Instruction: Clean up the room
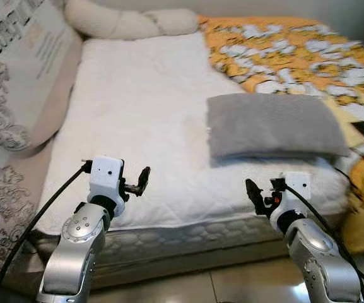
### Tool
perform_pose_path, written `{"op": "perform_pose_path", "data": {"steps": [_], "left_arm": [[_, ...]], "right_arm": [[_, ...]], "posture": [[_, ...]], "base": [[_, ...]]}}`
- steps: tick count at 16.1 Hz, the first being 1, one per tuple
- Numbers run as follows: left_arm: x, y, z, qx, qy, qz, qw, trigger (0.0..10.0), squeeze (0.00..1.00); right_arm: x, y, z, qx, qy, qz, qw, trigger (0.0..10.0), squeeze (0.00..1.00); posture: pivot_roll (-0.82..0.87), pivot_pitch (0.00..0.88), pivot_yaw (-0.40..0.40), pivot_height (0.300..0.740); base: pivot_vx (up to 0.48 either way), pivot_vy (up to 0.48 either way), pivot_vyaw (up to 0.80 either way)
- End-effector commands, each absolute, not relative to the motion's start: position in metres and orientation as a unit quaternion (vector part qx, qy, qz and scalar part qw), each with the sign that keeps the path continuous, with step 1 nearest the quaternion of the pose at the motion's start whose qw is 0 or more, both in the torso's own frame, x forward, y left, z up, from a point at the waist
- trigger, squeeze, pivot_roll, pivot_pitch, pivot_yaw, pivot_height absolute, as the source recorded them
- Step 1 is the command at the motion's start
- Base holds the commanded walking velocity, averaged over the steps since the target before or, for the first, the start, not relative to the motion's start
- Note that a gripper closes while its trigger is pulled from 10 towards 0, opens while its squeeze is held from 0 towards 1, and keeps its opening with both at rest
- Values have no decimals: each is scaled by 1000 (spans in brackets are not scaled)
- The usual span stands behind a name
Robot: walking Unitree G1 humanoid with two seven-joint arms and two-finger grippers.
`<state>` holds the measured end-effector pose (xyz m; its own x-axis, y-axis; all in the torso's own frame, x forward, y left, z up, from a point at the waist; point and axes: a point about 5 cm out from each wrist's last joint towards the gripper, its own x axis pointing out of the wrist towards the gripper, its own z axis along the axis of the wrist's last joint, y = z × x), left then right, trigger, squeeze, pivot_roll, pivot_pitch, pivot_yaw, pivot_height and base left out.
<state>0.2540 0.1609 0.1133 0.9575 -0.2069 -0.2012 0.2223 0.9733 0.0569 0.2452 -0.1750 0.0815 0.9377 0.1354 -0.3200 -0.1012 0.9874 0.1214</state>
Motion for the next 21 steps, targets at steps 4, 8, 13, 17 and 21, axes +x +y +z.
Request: {"op": "perform_pose_path", "data": {"steps": [4, 8, 13, 17, 21], "left_arm": [[256, 162, 116, 46, 92, -107, 989, 10000, 0], [255, 162, 115, 47, 91, -109, 989, 10000, 0], [253, 163, 115, 49, 91, -107, 989, 10000, 0], [254, 163, 116, 51, 88, -103, 989, 10000, 0], [255, 163, 116, 44, 90, -103, 990, 10000, 0]], "right_arm": [[249, -173, 82, 48, 166, 66, 983, 10000, 0], [250, -172, 83, 44, 159, 73, 984, 10000, 0], [252, -170, 82, 42, 159, 79, 983, 10000, 0], [253, -174, 80, 38, 164, 68, 983, 10000, 0], [257, -177, 79, 61, 164, 51, 983, 10000, 224]], "posture": [[23, 0, -7, 740], [24, 0, -7, 740], [32, 0, -13, 740], [33, 0, -13, 740], [33, 0, -13, 740]], "base": [[337, 0, -200], [332, 0, -400], [316, 0, 0], [217, 0, 0], [0, 0, 0]]}}
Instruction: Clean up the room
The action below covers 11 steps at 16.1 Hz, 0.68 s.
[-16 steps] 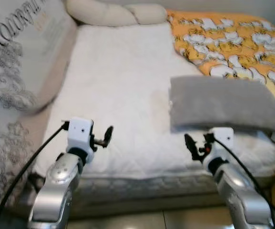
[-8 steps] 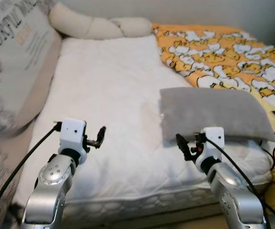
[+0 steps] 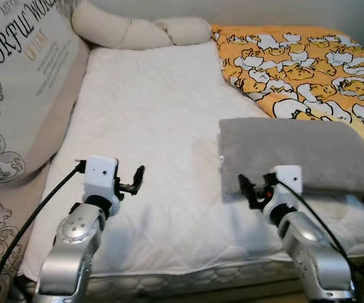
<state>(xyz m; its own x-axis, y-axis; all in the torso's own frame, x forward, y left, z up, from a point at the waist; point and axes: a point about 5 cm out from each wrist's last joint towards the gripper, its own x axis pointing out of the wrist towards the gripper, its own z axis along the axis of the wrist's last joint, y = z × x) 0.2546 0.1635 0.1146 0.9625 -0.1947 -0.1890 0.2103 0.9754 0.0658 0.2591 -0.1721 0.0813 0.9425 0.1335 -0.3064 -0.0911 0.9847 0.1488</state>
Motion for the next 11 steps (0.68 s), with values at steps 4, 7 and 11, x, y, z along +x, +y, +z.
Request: {"op": "perform_pose_path", "data": {"steps": [4, 7, 11], "left_arm": [[259, 165, 119, 43, 88, -117, 988, 10000, 0], [260, 169, 120, 44, 90, -124, 987, 10000, 0], [262, 166, 122, 45, 93, -143, 984, 10000, 0]], "right_arm": [[274, -192, 80, 186, 165, -45, 968, 10000, 1000], [277, -211, 69, 290, 179, -140, 930, 10000, 1000], [300, -229, 63, 375, 171, -162, 897, 10000, 1000]], "posture": [[32, 0, -3, 740], [35, 0, 3, 740], [44, 0, 17, 740]], "base": [[0, 0, 0], [0, 0, 0], [0, 0, 0]]}}
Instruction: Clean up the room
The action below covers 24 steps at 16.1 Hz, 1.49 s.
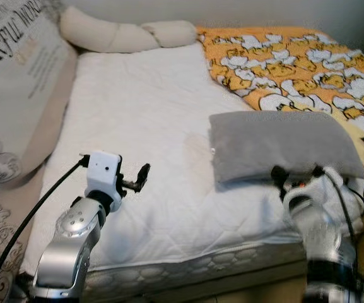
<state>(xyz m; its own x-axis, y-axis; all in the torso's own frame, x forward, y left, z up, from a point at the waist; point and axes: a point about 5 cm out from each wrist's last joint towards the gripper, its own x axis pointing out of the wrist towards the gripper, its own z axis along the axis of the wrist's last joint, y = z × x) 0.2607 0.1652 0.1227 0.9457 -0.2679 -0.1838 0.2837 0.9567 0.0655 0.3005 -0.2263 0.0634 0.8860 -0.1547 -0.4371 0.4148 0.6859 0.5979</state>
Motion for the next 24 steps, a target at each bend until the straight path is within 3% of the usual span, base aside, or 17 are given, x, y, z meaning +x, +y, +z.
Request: {"op": "perform_pose_path", "data": {"steps": [1, 4, 5, 6, 10, 14, 18, 20, 21, 24], "left_arm": [[262, 166, 123, 49, 93, -147, 984, 10000, 0], [263, 164, 127, 69, 95, -185, 976, 10000, 0], [264, 162, 128, 73, 96, -200, 972, 10000, 0], [263, 156, 132, 71, 100, -248, 961, 10000, 0], [253, 151, 143, 90, 118, -376, 915, 10000, 0], [242, 156, 148, 108, 137, -404, 898, 10000, 0], [228, 166, 160, 122, 143, -408, 894, 10000, 0], [223, 172, 172, 133, 132, -397, 898, 10000, 0], [221, 174, 178, 138, 126, -396, 899, 10000, 0], [215, 185, 192, 155, 123, -376, 905, 10000, 0]], "right_arm": [[305, -231, 63, 388, 170, -162, 891, 10000, 1000], [320, -247, 58, 428, 169, -182, 869, 10000, 1000], [322, -251, 57, 434, 171, -188, 865, 10000, 90], [325, -257, 55, 452, 172, -202, 851, 10000, 0], [332, -268, 62, 488, 140, -213, 835, 10000, 0], [332, -274, 63, 482, 141, -224, 836, 10000, 0], [329, -286, 66, 472, 136, -249, 835, 9686, 0], [327, -293, 67, 469, 130, -259, 835, 5451, 0], [326, -295, 67, 467, 126, -260, 836, 4706, 0], [324, -300, 68, 459, 121, -262, 841, 3882, 0]], "posture": [[49, 0, 21, 740], [87, 0, 32, 740], [95, 0, 33, 740], [116, 0, 39, 740], [183, 0, 62, 740], [212, 0, 82, 740], [260, 69, 105, 740], [283, 97, 123, 740], [289, 102, 127, 740], [318, 141, 152, 740]], "base": [[0, 0, 0], [0, 0, 0], [0, 0, 0], [0, 0, 0], [0, 0, 0], [0, 0, 0], [0, 0, 0], [0, 0, 0], [0, 0, 0], [0, 0, 0]]}}
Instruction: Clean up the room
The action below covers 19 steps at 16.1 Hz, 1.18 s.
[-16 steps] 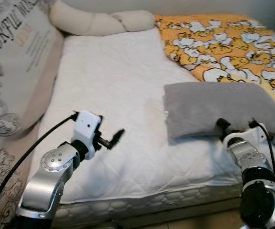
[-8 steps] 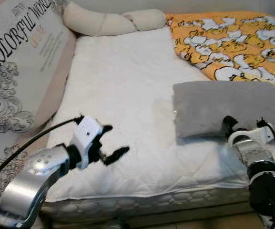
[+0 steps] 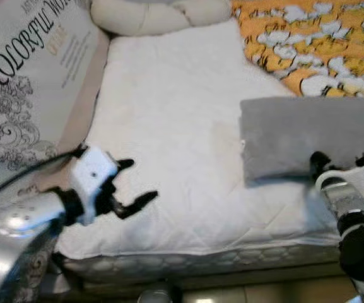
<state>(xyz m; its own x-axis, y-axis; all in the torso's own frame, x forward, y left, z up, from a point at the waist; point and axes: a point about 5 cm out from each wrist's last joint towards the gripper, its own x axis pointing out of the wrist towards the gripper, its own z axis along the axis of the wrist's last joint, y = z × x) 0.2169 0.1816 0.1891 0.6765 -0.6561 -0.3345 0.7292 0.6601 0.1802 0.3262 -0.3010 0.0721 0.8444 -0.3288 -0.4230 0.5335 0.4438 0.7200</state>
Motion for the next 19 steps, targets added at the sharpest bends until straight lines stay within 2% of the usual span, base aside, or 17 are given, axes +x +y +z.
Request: {"op": "perform_pose_path", "data": {"steps": [1, 2, 3, 10, 19], "left_arm": [[212, 189, 198, 163, 119, -366, 908, 10000, 0], [211, 191, 200, 165, 117, -363, 909, 10000, 0], [212, 193, 204, 171, 111, -355, 912, 10000, 0], [212, 195, 204, 173, 117, -344, 915, 10000, 0], [216, 197, 200, 172, 126, -337, 917, 10000, 0]], "right_arm": [[323, -303, 69, 457, 116, -263, 842, 2824, 0], [323, -304, 69, 457, 113, -263, 842, 2824, 0], [324, -305, 71, 461, 104, -262, 842, 0, 0], [324, -306, 72, 491, 80, -263, 827, 0, 0], [326, -306, 75, 495, 74, -260, 826, 0, 0]], "posture": [[329, 143, 160, 740], [330, 143, 160, 740], [333, 142, 161, 740], [331, 117, 152, 740], [331, 92, 146, 740]], "base": [[0, 0, 0], [0, 0, 0], [0, 0, 0], [0, 0, 0], [0, 0, 0]]}}
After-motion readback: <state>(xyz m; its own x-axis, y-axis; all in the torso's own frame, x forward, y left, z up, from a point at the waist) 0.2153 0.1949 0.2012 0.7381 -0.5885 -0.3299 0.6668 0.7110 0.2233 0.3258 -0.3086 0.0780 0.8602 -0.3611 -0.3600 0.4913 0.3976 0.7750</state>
